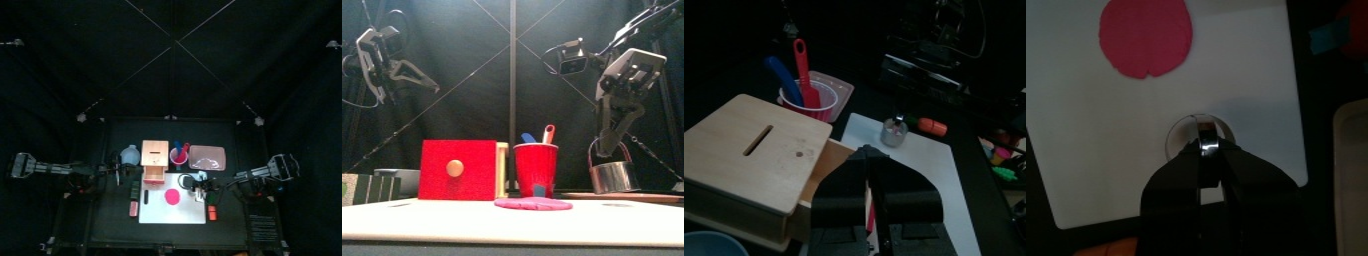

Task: Get the cutter from the drawer then cut the dough then place the extra dough in the bowl
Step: Shut the drawer

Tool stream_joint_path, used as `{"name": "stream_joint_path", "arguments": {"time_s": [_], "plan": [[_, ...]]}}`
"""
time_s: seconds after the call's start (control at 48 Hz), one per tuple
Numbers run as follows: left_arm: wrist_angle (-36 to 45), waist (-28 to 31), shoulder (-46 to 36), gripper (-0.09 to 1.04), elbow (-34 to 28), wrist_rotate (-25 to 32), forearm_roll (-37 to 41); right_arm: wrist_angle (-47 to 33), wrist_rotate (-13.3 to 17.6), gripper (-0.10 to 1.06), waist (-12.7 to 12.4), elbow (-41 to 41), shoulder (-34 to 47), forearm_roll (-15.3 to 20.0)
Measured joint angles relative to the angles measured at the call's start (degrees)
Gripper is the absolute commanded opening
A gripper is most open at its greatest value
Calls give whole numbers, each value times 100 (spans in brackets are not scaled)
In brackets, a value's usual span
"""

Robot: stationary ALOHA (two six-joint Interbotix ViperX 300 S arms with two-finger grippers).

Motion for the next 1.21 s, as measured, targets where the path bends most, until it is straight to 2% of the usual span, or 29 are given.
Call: {"name": "stream_joint_path", "arguments": {"time_s": [0.417,0.771,0.917,1.042,1.125,1.208], "plan": [[18,44,-9,31,-35,-9,0,-70,0,67,-9,62,97,202],[26,105,0,31,-105,0,0,-62,-18,68,18,-378,97,88],[554,782,18,31,-360,-9,-123,-105,-9,68,18,-650,97,-272],[1802,1714,237,31,-932,35,-132,-501,-26,67,-9,-888,246,-650],[2417,2232,501,31,-1327,70,185,-888,-26,65,-35,-1099,466,-817],[2698,2487,817,30,-1688,53,703,-1195,-26,63,-97,-1283,703,-888]]}}
